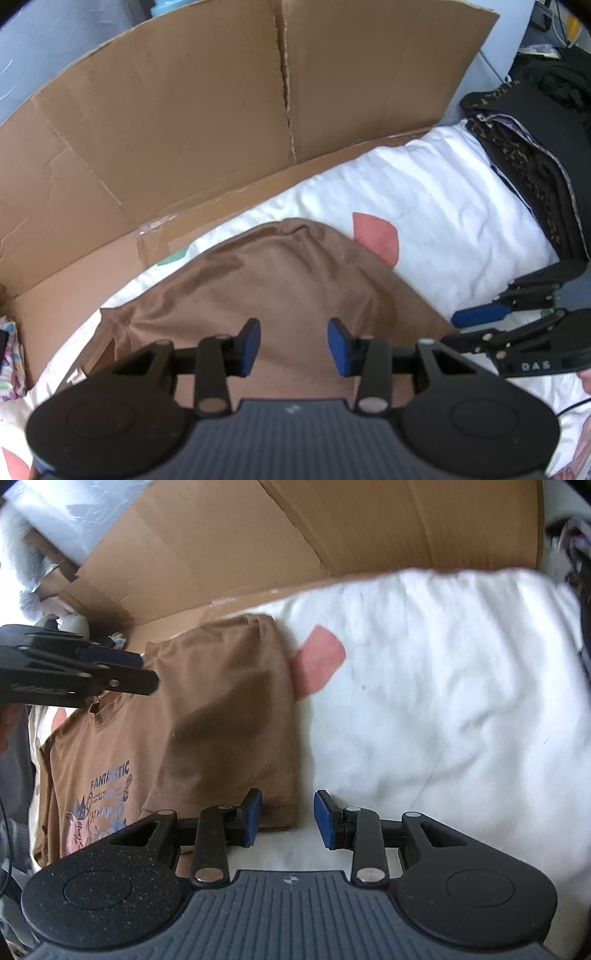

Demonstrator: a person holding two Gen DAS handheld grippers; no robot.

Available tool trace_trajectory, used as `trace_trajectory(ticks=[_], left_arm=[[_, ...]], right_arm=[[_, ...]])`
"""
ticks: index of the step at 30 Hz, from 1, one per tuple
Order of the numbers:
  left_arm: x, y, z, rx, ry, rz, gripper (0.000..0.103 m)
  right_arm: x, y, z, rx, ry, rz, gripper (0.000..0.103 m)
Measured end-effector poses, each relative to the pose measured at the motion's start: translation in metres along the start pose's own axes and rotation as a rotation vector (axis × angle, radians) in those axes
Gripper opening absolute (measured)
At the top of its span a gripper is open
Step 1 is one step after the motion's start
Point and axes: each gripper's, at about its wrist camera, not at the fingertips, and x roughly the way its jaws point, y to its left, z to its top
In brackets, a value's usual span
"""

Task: Fold clothes

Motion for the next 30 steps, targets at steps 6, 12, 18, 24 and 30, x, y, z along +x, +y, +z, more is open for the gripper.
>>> trace_trajectory(ticks=[6,12,18,24,30], left_arm=[[0.003,0.009,-0.003,-0.021,0.018,0.014,0.043],[0.003,0.011,0.000,-0.028,0.009,0.032,0.043],[0.006,0.011,-0.002,-0.022,0.002,0.044,0.043],[0.006,0.017,-0.008,-0.038,-0.008,0.043,0.043],[0.004,0.022,-0.014,-0.044,-0.005,0.054,0.043]], right_arm=[[0.001,0.000,0.001,-0.010,0.018,0.029,0.002],[-0.023,0.004,0.014,-0.160,-0.032,-0.075,0.001],[-0.037,-0.004,0.030,-0.304,-0.063,-0.234,0.001],[-0.043,-0.010,0.046,-0.404,-0.080,-0.343,0.001],[-0.038,-0.018,0.066,-0.446,-0.084,-0.421,0.001]])
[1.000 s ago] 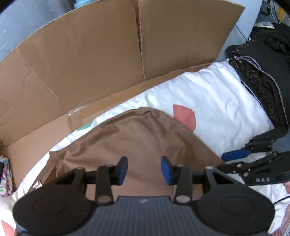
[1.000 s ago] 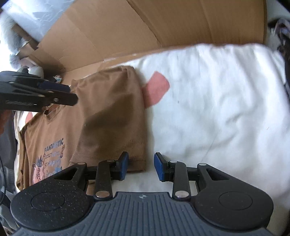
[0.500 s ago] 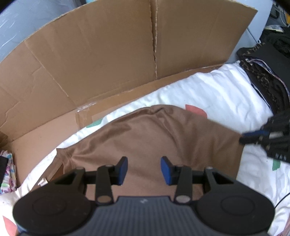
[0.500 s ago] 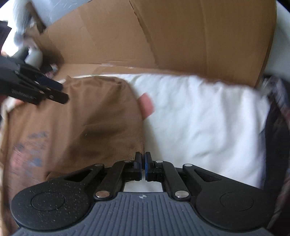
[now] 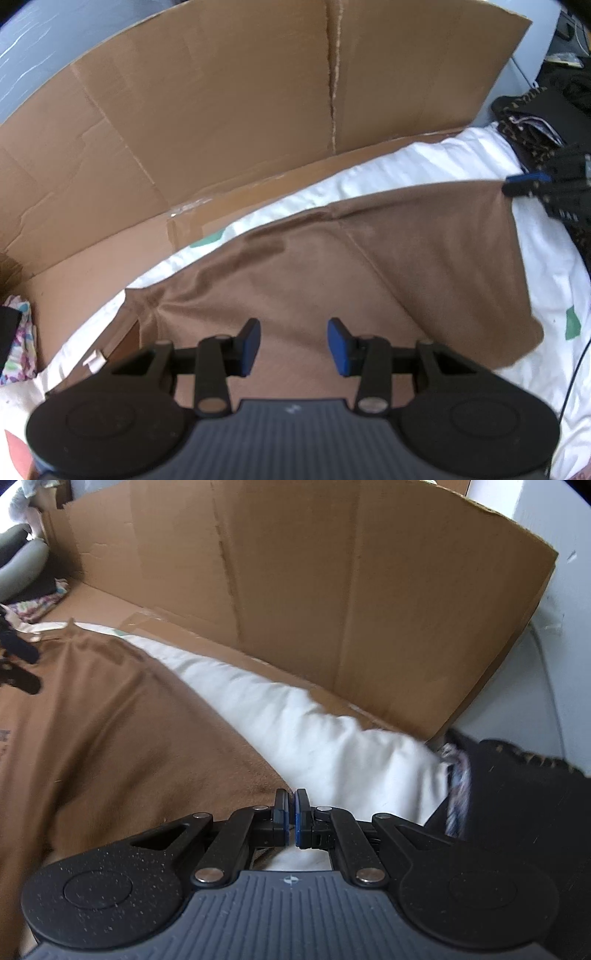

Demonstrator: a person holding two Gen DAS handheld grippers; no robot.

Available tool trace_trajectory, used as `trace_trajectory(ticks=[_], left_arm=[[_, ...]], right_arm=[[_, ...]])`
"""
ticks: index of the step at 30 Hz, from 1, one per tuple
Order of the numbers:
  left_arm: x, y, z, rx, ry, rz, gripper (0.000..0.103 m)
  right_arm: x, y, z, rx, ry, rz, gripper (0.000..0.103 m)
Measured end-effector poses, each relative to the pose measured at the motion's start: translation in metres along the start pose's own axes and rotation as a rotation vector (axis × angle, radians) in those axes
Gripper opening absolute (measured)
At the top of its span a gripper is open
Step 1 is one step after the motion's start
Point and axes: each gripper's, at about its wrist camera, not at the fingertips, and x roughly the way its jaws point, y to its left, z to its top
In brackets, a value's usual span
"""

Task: Fold clothes

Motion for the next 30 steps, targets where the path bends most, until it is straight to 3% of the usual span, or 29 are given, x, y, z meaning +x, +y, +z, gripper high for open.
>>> trace_trajectory(ticks=[14,20,24,27,30], left_arm=[[-0.001,-0.002,0.004,-0.006,-0.023,0.010,0.043],[0.026,-0.004,0.014,0.004,-0.133,-0.003,0.043],[0.045,-0.001,0.028,-0.053,-0.181,-0.041,0.032],[0.056,-0.009,0.034,-0.023,-0.217,-0.083,0.032],[0.070,-0.017,0.041,-0.021,-0.211,-0.119,0.023]], right_arm=[[0.023,-0.009,0.017,-0.045,0.049,-0.067,0.001],[0.034,-0.009,0.017,-0.047,0.053,-0.088,0.001],[0.038,-0.009,0.016,-0.048,0.046,-0.111,0.001],[0.041,-0.009,0.018,-0.069,0.052,-0.126,0.001],[0.043,-0.013,0.020,-0.060,0.047,-0.127,0.001]])
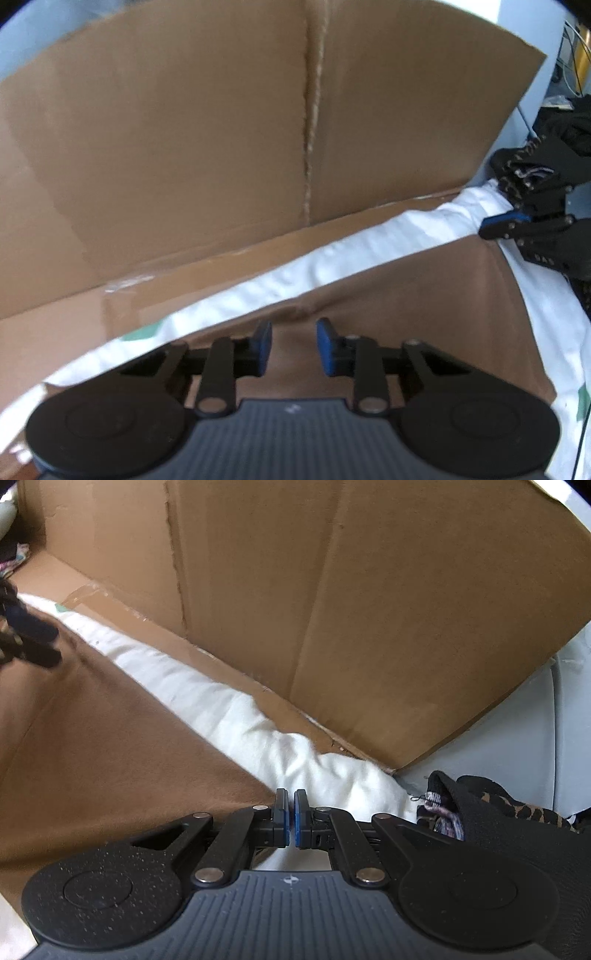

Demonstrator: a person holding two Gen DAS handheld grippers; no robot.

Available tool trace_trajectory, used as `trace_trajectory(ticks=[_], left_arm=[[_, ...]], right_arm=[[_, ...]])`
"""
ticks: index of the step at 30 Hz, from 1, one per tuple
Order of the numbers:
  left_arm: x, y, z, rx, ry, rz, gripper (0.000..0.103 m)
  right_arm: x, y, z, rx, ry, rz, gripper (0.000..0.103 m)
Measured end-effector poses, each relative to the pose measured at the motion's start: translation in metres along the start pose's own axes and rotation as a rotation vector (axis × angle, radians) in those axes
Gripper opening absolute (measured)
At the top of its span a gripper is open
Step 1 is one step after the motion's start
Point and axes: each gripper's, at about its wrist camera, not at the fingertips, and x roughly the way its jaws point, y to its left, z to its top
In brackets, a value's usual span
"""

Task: Fold clothes

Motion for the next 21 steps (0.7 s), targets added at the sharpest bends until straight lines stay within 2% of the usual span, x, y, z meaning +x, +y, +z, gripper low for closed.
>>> trace_trajectory(ticks=[6,12,14,19,21], left_arm=[[0.028,-0.004,0.006,-0.037,0.020,-0.003,0.020],[0.044,0.001,0.017,-0.053,0.016,-0.001,0.017],[0.048,0.003,0.022,-0.056,0.013,0.004,0.015],[0.055,0.001,0.035,-0.044,0.037,0.012,0.013],[0.053,0.000,0.037,-0.033,0.037,0.010,0.013]], right_arm=[[-0.019,-0.006,-0.006,0.060,-0.046,0.039,0.003],[-0.053,-0.009,-0.030,0.191,-0.071,0.104,0.007],[-0.064,-0.005,-0.042,0.222,-0.081,0.128,0.017],[-0.082,0.004,-0.065,0.321,-0.062,0.190,0.018],[-0.084,0.008,-0.076,0.367,-0.046,0.215,0.023]])
